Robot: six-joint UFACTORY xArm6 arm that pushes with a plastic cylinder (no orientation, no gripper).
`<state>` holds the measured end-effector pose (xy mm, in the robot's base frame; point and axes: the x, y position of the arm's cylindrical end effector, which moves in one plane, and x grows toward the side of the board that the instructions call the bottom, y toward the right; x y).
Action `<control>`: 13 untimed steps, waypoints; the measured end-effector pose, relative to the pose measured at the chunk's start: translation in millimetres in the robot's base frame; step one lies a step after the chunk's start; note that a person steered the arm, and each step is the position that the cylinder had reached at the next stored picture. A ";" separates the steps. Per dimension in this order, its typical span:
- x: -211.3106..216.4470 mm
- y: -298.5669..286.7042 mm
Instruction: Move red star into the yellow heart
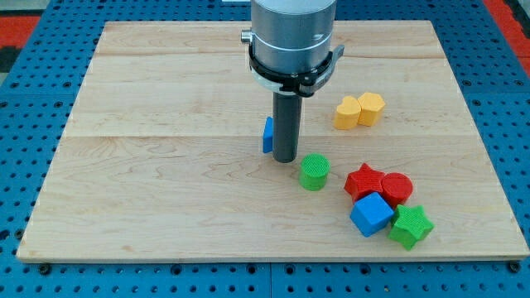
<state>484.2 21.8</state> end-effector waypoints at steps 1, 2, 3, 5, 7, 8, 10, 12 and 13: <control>29.9 0.0; 73.2 0.0; 112.2 0.0; 133.7 9.1; 134.8 30.7; 134.6 61.4; 134.8 104.0; 133.9 199.4; 132.4 213.6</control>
<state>616.6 235.4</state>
